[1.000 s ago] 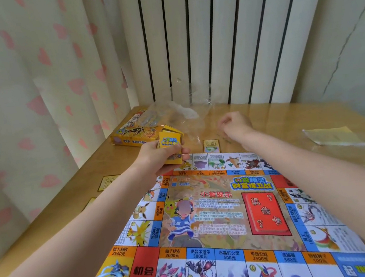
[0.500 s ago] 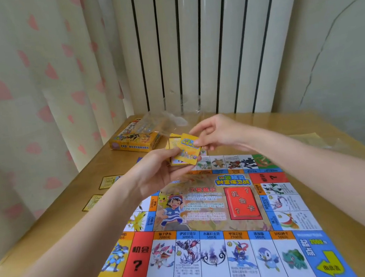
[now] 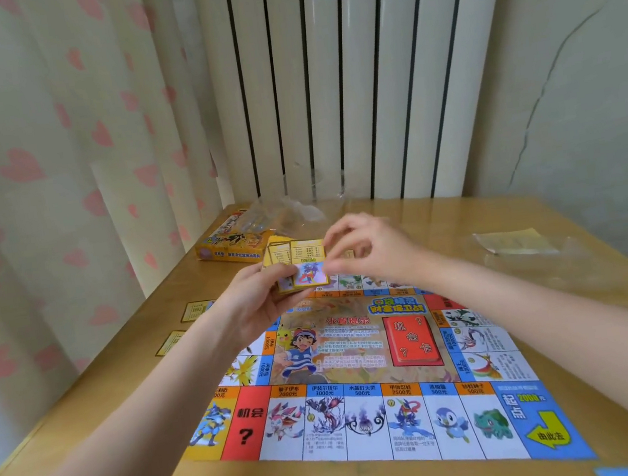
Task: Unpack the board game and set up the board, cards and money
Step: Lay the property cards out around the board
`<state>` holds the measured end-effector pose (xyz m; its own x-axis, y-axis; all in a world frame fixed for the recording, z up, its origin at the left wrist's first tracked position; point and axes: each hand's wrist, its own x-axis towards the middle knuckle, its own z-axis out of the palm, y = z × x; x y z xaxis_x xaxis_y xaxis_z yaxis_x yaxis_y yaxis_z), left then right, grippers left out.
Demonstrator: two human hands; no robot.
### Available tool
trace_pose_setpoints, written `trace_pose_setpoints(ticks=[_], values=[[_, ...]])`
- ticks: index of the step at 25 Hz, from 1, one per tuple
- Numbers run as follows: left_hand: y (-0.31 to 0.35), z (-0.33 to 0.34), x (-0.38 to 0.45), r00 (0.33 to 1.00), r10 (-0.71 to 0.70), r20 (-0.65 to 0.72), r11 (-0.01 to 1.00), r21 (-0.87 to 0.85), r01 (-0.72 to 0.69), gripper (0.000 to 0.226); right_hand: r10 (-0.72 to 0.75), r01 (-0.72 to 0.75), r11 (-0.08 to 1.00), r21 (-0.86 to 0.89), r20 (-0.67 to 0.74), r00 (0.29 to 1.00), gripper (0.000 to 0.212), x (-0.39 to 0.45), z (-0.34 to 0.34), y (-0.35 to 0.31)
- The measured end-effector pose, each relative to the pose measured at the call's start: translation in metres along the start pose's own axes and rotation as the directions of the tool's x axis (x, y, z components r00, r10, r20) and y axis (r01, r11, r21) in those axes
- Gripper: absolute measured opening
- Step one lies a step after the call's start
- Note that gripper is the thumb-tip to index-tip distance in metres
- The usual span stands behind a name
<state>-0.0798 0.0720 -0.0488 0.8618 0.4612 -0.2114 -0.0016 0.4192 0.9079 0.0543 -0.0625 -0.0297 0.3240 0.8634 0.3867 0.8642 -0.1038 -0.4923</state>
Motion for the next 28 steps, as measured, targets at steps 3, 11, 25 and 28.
trace_pose_setpoints(ticks=[3, 11, 25, 28], values=[[0.0, 0.002, -0.004, 0.999, -0.002, 0.036, 0.994, 0.112, -0.002, 0.003, 0.206, -0.186, 0.953, 0.24, -0.061, 0.977, 0.021, 0.003, -0.011, -0.003], [-0.002, 0.016, 0.001, 0.993, 0.117, 0.0, 0.978, 0.176, -0.116, 0.008, 0.34, -0.379, 0.804, 0.458, 0.168, 0.925, 0.044, -0.004, -0.008, -0.008], [-0.012, 0.036, -0.027, 0.98, -0.09, 0.176, 0.84, 0.542, -0.021, 0.002, 0.481, -0.532, 0.84, 0.103, 0.31, 0.82, 0.018, -0.046, -0.027, -0.013], [-0.019, 0.042, -0.041, 0.982, -0.08, 0.169, 0.77, 0.636, -0.047, 0.005, 0.543, -0.594, 0.795, 0.121, 0.296, 0.786, 0.033, -0.067, -0.019, -0.027]])
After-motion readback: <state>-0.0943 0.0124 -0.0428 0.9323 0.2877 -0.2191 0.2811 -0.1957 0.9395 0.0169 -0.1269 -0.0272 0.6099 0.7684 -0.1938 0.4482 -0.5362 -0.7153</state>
